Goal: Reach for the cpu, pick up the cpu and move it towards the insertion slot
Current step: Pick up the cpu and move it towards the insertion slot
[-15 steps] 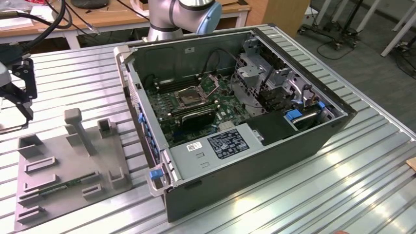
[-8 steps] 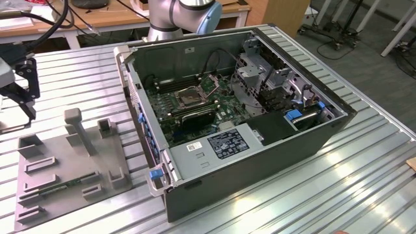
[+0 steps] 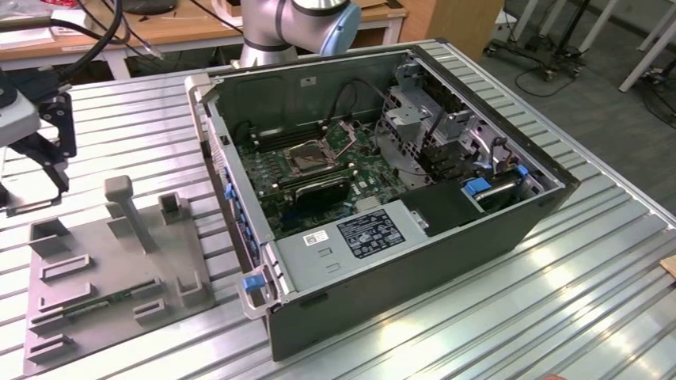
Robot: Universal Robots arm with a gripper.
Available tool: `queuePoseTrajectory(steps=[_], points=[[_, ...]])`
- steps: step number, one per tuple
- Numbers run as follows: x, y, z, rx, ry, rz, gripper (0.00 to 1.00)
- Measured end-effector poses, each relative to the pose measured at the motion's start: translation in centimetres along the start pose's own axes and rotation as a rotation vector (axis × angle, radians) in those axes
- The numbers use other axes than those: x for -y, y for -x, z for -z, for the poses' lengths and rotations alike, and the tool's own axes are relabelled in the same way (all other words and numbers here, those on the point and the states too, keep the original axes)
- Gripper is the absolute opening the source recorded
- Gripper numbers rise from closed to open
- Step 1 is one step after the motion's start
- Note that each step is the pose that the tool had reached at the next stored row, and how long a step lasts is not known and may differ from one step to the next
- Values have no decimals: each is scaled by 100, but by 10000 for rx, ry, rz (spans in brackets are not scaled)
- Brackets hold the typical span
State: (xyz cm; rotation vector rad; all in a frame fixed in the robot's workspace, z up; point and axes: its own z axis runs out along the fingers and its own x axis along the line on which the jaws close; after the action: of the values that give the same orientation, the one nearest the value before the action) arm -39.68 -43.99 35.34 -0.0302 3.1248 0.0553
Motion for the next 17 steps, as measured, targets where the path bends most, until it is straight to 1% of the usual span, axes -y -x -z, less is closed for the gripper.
queuePoseTrajectory(steps=[5,8,12,15,17], points=[[1,72,-1,0,0,1,54],[1,78,1,-1,1,-1,54],[0,81,33,-8,4,-1,54],[0,83,33,-6,6,0,54],[1,102,34,-8,5,1,54]])
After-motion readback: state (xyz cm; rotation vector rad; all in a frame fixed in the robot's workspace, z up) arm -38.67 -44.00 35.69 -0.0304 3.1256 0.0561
